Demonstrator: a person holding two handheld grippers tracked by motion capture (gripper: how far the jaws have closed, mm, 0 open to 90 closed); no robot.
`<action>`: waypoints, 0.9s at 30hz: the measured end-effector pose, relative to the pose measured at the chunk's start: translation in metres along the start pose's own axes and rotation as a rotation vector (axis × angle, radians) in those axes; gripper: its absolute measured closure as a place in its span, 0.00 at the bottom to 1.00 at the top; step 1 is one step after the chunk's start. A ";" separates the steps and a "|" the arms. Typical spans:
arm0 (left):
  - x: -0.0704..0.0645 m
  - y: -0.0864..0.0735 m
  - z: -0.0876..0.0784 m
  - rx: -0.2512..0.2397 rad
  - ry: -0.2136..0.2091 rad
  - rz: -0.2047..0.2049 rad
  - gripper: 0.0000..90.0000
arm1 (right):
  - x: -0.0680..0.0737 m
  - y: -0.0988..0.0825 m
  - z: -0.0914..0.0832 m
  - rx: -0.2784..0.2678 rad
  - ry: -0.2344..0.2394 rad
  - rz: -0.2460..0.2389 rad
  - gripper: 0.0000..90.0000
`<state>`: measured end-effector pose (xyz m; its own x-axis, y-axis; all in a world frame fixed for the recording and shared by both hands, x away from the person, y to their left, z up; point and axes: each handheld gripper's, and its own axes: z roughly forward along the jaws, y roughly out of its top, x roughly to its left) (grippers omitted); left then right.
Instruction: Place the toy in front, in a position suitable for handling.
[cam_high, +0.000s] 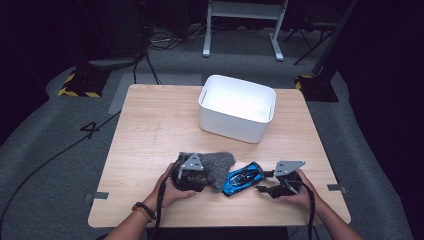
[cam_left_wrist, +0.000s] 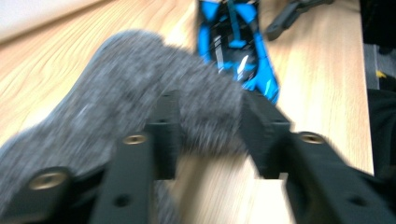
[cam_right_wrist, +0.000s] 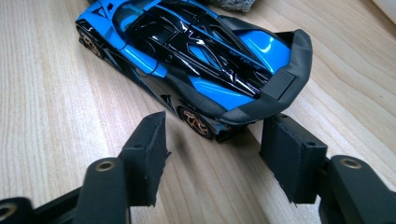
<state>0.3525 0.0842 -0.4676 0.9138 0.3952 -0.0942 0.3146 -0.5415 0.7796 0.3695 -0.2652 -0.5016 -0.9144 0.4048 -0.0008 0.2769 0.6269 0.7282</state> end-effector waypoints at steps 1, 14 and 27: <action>-0.001 0.003 0.004 0.004 -0.001 0.009 0.70 | -0.001 -0.001 0.000 -0.004 -0.005 -0.001 0.46; 0.034 -0.008 0.021 0.220 0.206 -0.183 0.18 | -0.004 -0.005 -0.003 -0.017 -0.031 0.019 0.42; 0.030 0.003 0.015 0.133 0.174 -0.092 0.83 | -0.006 -0.002 0.000 -0.021 -0.021 0.022 0.45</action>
<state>0.3848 0.0835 -0.4776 0.8252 0.5631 -0.0442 0.4364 -0.5860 0.6828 0.3748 -0.2692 -0.5035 -0.9018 0.4321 0.0014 0.2904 0.6039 0.7423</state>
